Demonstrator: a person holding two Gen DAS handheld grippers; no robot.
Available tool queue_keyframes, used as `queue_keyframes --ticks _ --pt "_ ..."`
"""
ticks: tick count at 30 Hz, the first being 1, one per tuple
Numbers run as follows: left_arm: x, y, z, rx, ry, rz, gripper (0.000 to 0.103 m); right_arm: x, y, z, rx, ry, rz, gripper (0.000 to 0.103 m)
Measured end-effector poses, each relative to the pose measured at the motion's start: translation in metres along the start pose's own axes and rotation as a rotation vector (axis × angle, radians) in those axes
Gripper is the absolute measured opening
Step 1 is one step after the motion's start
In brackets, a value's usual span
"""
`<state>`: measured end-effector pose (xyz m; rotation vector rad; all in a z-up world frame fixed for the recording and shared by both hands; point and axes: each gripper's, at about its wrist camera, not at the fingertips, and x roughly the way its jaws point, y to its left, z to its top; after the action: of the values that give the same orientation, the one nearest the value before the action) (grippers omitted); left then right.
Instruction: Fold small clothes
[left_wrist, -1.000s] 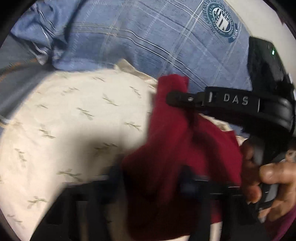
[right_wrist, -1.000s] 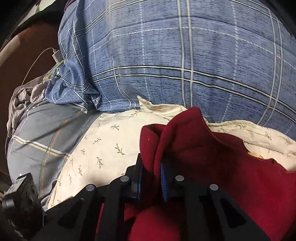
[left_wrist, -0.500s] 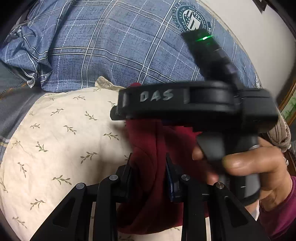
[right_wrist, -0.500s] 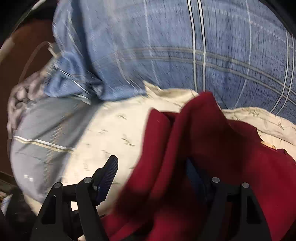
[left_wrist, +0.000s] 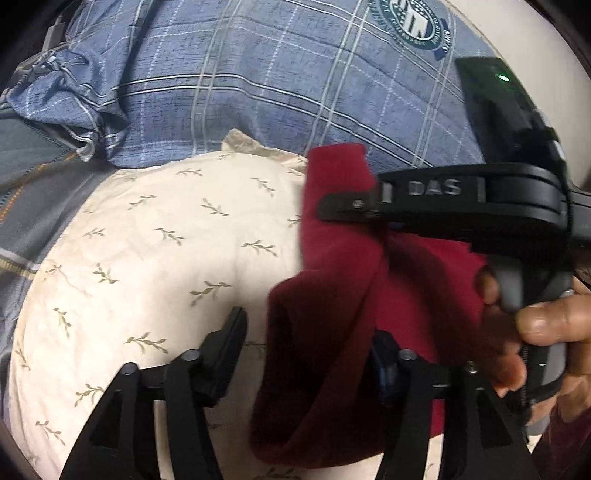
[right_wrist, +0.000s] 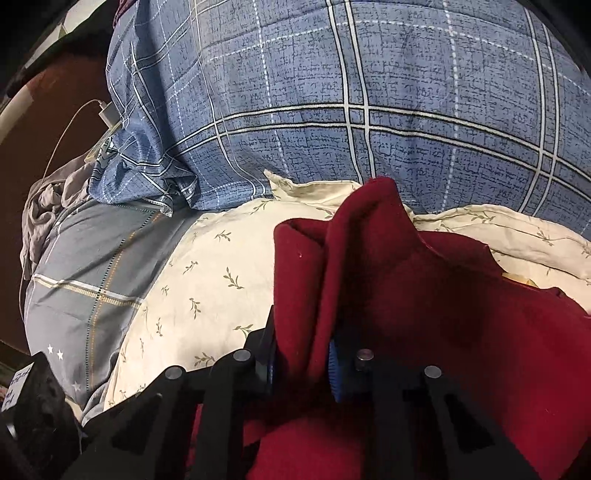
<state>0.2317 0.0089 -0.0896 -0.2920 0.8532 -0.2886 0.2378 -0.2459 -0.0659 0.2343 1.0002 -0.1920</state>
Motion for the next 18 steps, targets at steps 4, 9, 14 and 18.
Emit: queue_keyframes --ticks 4,9,14,18 --pt "0.0 0.0 -0.005 -0.002 -0.005 0.04 0.075 -0.007 -0.005 -0.003 0.005 -0.007 0.021 0.02" --pt "-0.01 -0.012 -0.01 -0.012 0.006 -0.081 0.02 -0.022 -0.017 -0.008 0.029 -0.029 0.061 0.017" --pt "-0.044 -0.052 -0.009 0.046 -0.085 -0.078 0.017 -0.056 -0.034 -0.014 0.055 -0.113 0.121 0.016" --pt "-0.058 -0.094 -0.008 0.132 -0.107 -0.065 0.017 -0.094 -0.046 -0.016 0.044 -0.175 0.117 0.015"
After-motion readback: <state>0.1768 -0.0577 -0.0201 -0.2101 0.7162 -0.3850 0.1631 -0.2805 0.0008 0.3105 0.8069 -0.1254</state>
